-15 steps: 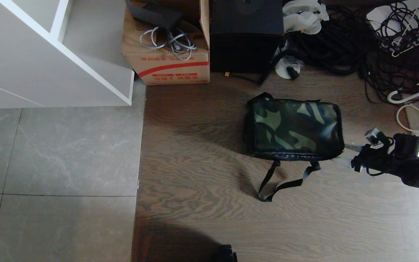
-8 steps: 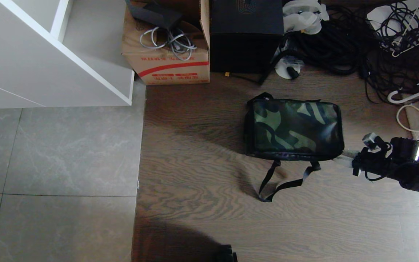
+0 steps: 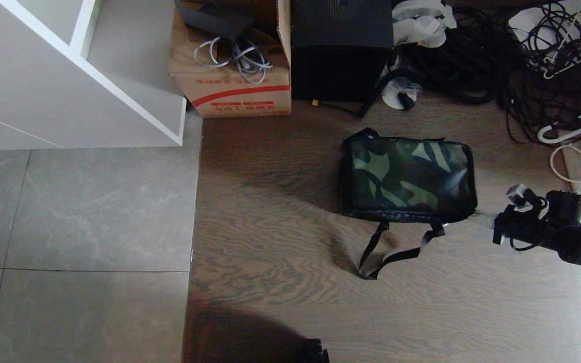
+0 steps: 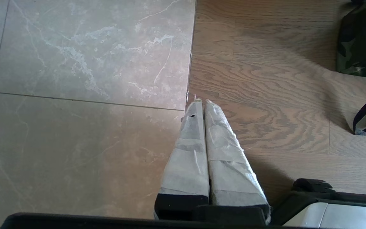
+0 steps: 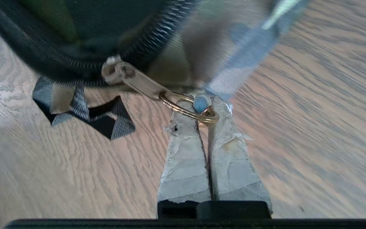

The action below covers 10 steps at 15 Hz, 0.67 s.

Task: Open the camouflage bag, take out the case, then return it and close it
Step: Open the top of the storage box

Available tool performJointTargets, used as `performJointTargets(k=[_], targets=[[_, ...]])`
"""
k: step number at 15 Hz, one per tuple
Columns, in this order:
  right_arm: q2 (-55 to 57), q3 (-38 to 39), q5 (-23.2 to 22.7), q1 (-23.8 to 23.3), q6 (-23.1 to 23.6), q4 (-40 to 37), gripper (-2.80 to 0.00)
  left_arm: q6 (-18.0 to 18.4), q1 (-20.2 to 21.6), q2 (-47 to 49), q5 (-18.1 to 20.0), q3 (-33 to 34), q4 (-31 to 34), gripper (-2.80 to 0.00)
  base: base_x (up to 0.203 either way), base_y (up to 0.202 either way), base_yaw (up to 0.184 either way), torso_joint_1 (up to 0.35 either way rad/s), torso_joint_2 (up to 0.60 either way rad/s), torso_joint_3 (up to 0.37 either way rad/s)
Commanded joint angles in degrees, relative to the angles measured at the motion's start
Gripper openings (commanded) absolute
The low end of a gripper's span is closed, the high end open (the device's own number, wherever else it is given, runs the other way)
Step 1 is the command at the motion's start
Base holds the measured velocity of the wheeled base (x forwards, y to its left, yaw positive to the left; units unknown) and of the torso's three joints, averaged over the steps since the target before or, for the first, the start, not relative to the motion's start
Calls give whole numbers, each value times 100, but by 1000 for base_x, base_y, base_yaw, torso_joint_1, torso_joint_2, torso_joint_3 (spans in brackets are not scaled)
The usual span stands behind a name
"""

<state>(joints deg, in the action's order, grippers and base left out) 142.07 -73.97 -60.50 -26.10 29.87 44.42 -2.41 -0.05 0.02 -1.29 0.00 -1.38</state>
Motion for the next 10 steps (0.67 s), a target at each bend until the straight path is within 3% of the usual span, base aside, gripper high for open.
performJointTargets(k=[1, 6, 10], targets=[[-217, 43, -134, -94, 19, -164, -280, -5, -3, -2, -3, 53, -3, -280, 0, 0, 0, 0, 0, 0], [-571, 28, -225, -123, -15, -873, -280, -5, -2, -2, -3, 53, -3, -280, 0, 0, 0, 0, 0, 0], [-670, -173, -228, -123, -75, -971, -280, -5, 5, -2, -3, 53, -3, -280, 0, 0, 0, 0, 0, 0]])
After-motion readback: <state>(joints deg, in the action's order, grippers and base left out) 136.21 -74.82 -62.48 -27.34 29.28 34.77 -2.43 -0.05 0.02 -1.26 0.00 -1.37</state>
